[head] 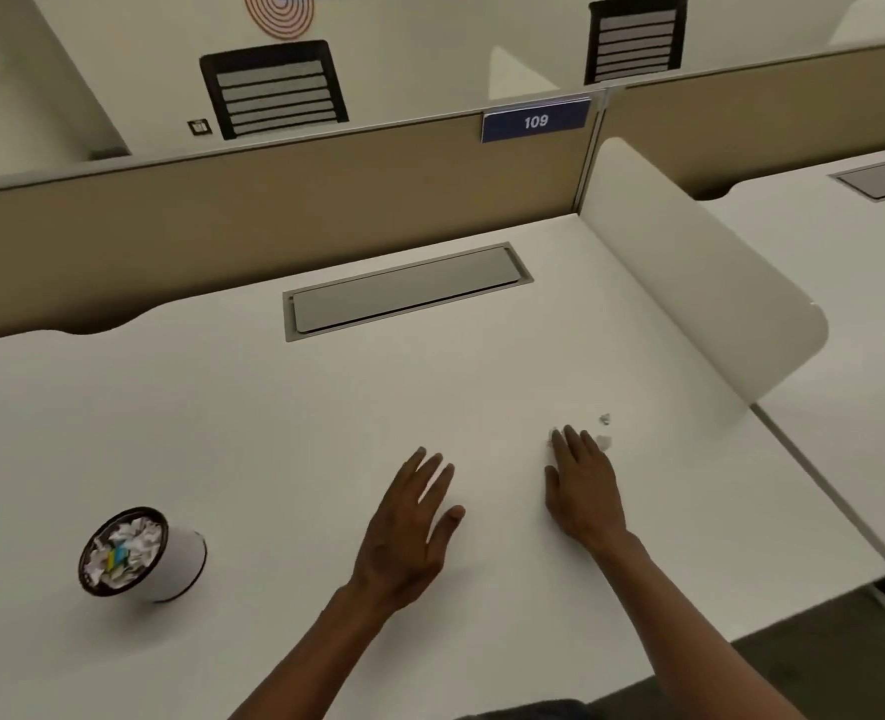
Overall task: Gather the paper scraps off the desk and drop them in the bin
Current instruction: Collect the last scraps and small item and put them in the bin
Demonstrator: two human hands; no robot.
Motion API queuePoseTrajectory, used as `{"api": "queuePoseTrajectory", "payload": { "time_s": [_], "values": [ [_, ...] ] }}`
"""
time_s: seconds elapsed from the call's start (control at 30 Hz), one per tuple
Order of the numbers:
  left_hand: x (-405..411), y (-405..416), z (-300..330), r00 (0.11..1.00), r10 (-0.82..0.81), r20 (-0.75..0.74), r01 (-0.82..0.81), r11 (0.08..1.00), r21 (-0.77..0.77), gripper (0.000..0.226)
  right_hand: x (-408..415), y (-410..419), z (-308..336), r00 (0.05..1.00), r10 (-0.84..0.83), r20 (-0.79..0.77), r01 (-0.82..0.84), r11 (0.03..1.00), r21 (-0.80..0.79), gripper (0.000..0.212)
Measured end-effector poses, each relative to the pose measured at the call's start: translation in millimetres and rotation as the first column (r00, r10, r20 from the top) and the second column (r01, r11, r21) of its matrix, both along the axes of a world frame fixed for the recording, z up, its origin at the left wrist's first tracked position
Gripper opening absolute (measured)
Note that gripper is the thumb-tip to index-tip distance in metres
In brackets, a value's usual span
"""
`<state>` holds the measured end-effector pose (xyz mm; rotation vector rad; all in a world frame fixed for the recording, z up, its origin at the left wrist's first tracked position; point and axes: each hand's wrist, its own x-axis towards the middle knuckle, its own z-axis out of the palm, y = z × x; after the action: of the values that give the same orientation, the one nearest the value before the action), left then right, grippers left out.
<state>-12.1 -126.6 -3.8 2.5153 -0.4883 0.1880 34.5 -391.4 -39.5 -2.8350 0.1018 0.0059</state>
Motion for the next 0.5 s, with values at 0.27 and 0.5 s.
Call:
{"api": "queuePoseTrajectory", "payload": {
  "time_s": [0.27,0.5],
  "values": [
    [65,-78,-8,0.965,-0.257,-0.044,0.261,0.958,0.120,0.055,-28,6,8,0.985,-0.018,0.172,-0.018,0.979,0.202,0.043],
    [74,-115,-37,0.898,-0.374,-0.232,0.431,0.855,0.288,0.061,-3,-43,36,0.944,-0.284,0.164,0.237,0.937,0.257,0.042]
  ]
}}
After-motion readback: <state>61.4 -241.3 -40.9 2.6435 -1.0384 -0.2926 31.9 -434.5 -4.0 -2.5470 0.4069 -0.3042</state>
